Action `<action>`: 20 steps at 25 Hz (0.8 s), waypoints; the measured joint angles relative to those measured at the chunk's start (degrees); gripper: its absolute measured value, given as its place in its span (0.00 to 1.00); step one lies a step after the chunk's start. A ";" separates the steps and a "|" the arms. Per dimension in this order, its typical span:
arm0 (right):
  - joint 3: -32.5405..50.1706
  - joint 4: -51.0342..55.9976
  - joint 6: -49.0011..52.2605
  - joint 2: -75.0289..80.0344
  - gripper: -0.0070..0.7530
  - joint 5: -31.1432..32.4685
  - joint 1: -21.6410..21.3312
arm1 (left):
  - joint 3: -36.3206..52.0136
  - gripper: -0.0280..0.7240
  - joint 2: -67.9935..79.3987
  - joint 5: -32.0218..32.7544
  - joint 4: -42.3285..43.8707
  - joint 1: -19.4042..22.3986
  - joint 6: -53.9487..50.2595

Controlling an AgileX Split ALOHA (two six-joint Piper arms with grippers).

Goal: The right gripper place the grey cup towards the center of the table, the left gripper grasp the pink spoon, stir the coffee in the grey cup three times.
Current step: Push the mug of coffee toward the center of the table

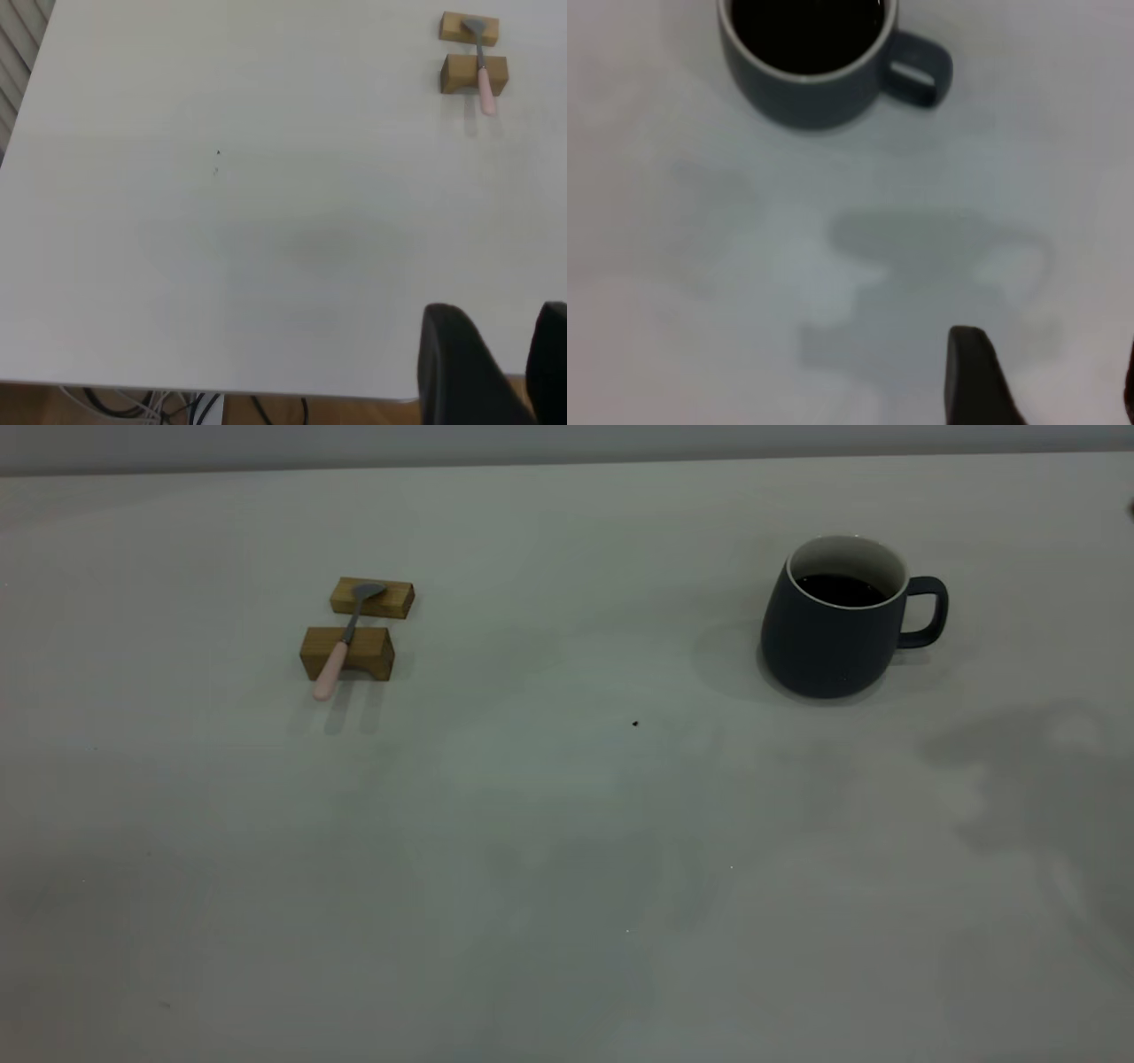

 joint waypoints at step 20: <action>-47.67 6.51 -57.60 42.96 0.59 27.35 -3.49 | 0.00 0.40 0.00 0.00 0.00 0.00 0.02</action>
